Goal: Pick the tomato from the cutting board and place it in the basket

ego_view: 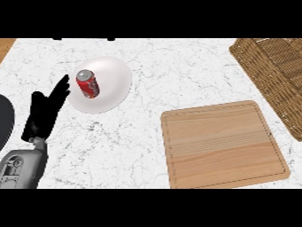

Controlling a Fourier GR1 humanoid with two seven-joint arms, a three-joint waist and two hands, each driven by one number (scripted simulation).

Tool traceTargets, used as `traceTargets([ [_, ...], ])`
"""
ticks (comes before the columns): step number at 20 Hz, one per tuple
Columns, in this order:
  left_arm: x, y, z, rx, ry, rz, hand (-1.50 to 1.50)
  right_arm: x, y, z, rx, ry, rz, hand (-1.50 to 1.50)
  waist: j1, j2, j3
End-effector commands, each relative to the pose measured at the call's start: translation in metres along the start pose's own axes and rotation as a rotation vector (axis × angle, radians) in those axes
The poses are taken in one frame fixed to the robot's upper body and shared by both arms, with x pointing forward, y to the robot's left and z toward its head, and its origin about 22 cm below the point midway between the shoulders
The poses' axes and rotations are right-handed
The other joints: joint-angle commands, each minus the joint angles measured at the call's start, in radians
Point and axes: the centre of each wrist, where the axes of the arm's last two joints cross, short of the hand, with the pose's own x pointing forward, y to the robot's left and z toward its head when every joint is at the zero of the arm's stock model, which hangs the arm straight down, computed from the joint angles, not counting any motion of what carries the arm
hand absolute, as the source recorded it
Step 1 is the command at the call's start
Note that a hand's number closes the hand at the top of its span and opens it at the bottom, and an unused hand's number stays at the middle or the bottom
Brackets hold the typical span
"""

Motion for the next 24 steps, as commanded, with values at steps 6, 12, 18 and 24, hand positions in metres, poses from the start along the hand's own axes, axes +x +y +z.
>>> traceTargets([
  [6,0.012,0.009,-0.012,0.003,-0.019,-0.007,0.00,-0.091,0.021,-0.031,0.004,0.010,0.050,1.50,0.010,0.005,0.001],
  [12,0.002,-0.012,-0.001,-0.017,0.004,-0.012,0.00,-0.118,0.035,-0.040,0.036,-0.034,-0.025,1.50,0.017,0.003,0.001],
  [18,-0.008,-0.008,-0.004,-0.027,-0.014,-0.007,0.00,-0.134,0.060,-0.043,0.084,-0.031,0.020,1.50,0.019,0.006,0.001],
  [24,-0.006,-0.012,-0.005,-0.012,-0.005,0.000,0.00,-0.159,0.097,-0.037,0.173,0.096,-0.158,1.50,0.029,0.012,0.002],
])
